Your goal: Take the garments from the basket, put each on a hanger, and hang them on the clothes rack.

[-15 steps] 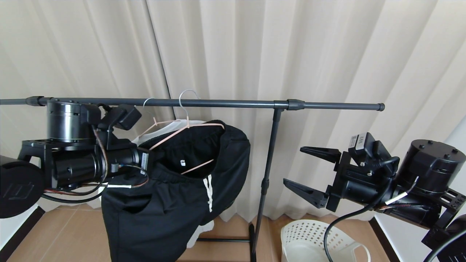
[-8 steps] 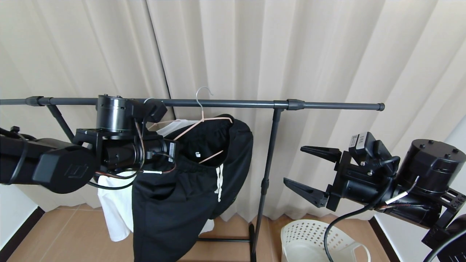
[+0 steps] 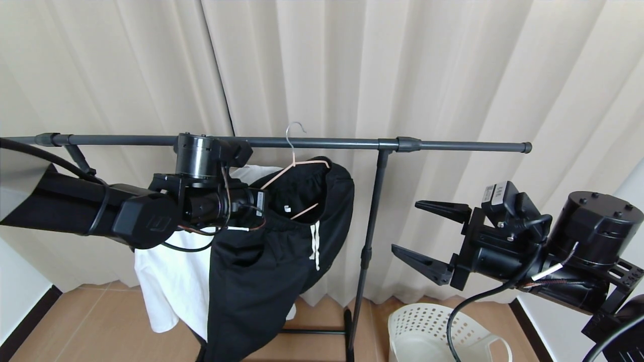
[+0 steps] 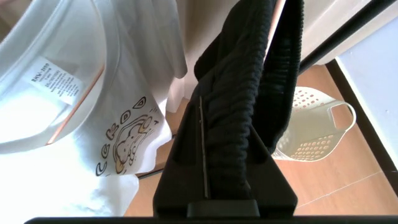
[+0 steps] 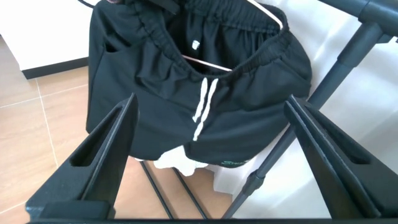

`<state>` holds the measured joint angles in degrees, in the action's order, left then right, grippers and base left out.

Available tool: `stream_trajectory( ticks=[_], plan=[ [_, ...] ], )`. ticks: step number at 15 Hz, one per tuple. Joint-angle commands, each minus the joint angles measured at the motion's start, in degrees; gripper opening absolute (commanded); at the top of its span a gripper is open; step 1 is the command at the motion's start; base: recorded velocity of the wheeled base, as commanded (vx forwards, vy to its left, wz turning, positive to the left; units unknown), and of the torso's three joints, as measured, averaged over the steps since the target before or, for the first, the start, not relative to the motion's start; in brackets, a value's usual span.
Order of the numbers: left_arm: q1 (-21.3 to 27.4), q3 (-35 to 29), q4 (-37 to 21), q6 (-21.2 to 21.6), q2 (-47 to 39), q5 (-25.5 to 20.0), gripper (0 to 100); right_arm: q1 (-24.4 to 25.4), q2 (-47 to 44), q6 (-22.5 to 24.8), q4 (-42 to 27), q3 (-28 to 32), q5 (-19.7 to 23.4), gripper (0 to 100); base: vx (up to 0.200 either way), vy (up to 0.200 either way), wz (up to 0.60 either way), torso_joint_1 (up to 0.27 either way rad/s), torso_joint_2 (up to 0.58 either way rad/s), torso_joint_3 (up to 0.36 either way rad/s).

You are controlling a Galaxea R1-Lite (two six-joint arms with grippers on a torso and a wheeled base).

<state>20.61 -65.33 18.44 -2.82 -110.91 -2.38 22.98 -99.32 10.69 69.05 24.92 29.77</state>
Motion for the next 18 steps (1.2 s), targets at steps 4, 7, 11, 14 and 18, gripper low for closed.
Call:
stream_trajectory(
  ticks=[4, 7, 11, 14, 18],
  plan=[
    [0.13, -0.32, 0.10, 0.00, -1.33, -0.08, 0, 0.05, -0.09, 0.03, 0.03, 0.13, 0.03, 100, 0.000, 0.000, 0.00, 0.000, 0.00, 0.000],
    [0.22, -0.15, 0.01, 0.09, -1.41, -0.08, 0, 0.05, 0.00, 0.03, 0.03, 0.13, 0.03, 100, 0.000, 0.000, 0.00, 0.000, 0.00, 0.000],
    [0.30, -0.06, 0.10, 0.27, -2.12, -0.08, 0, 0.05, 0.18, 0.03, 0.03, 0.13, 0.03, 100, 0.000, 0.000, 0.00, 0.000, 0.00, 0.000],
    [0.66, -0.06, 0.10, 0.18, -2.12, -0.08, 0, 0.05, 0.18, 0.03, 0.03, 0.13, 0.03, 100, 0.000, 0.000, 0.00, 0.000, 0.00, 0.000],
    [0.83, 0.11, 0.10, 0.27, -2.03, -0.08, 100, 0.05, 0.18, 0.03, 0.03, 0.22, 0.03, 100, 0.000, 0.000, 0.00, 0.000, 0.00, 0.000]
  ],
)
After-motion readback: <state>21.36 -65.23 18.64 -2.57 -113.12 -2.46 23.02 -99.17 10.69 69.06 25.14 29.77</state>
